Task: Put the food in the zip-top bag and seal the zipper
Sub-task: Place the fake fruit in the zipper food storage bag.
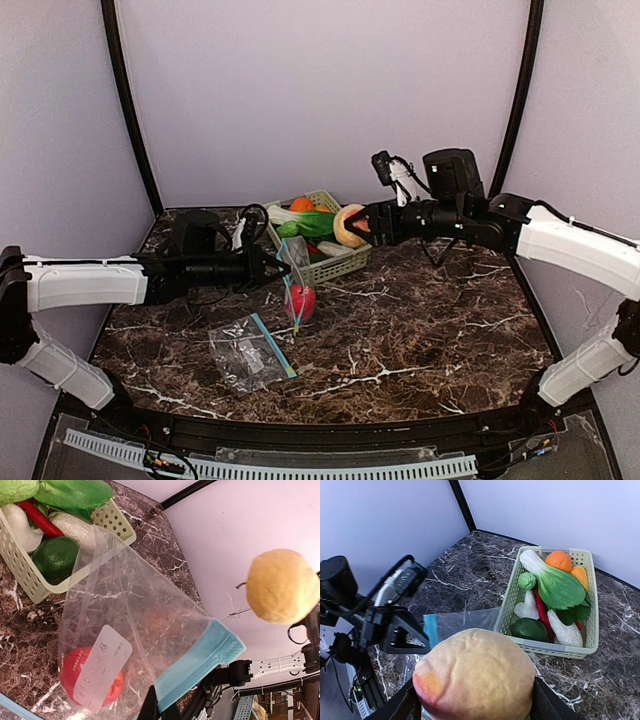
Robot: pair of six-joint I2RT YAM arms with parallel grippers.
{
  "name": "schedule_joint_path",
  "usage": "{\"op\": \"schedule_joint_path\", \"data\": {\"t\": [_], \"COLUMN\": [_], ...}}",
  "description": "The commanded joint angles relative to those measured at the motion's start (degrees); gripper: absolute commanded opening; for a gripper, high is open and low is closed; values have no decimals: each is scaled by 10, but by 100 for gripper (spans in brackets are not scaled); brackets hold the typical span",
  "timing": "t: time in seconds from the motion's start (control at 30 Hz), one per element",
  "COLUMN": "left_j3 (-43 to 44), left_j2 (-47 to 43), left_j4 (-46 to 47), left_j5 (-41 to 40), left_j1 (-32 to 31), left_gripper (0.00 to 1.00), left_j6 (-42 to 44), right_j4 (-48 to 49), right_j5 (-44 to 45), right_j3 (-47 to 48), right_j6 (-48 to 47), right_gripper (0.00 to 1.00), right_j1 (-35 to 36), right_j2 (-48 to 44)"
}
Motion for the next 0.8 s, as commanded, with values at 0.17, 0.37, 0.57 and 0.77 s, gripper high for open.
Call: {"op": "schedule_joint_path", "data": {"t": [0.17, 0.37, 0.57, 0.77], "left_j3": [-4, 14, 26, 30], "left_j2": [57, 52, 50, 36], "left_j4": [-16, -89, -122, -134], "left_j5": [-26, -61, -65, -72], "left_j1": [-4, -4, -4, -4], "left_gripper": [1, 1, 1, 1], "left_j6": [22, 76, 105, 117], "right_j4": [102, 167, 230, 259], "right_j5": [-56, -60, -89, -96], "right_j3": [-55, -60, -66, -70], "right_j6": [33, 52, 74, 85], "right_gripper": [50, 50, 49, 48], "right_j1": [55, 92, 116, 130], "right_j2": [-5, 35, 76, 109]}}
